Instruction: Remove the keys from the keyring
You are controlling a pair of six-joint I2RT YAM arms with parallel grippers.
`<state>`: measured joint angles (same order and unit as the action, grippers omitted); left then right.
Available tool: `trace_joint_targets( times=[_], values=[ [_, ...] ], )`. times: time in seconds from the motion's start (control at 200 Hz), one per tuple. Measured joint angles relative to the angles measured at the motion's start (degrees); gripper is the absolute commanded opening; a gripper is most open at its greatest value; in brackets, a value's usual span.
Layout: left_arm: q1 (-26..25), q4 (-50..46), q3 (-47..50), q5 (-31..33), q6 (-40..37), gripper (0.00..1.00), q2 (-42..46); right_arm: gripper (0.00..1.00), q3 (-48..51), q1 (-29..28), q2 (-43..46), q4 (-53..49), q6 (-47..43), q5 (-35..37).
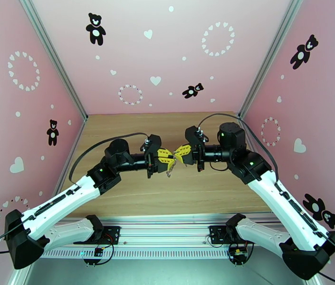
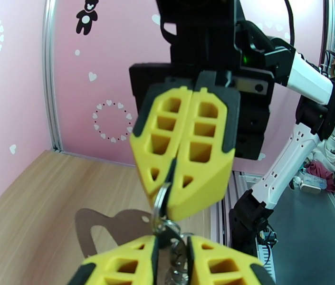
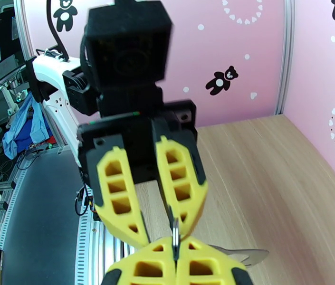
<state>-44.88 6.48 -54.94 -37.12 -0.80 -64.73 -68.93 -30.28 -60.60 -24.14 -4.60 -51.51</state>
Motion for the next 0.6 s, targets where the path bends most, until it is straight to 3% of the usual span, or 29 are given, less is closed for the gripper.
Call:
trace_joint_targets(
  times=[0.601],
  values=[
    [0.6,-0.2,0.0,-1.3,-2.2,0.25,3.6,0.00,0.3,0.0,0.0,-0.6,-2.0,-2.1]
  ],
)
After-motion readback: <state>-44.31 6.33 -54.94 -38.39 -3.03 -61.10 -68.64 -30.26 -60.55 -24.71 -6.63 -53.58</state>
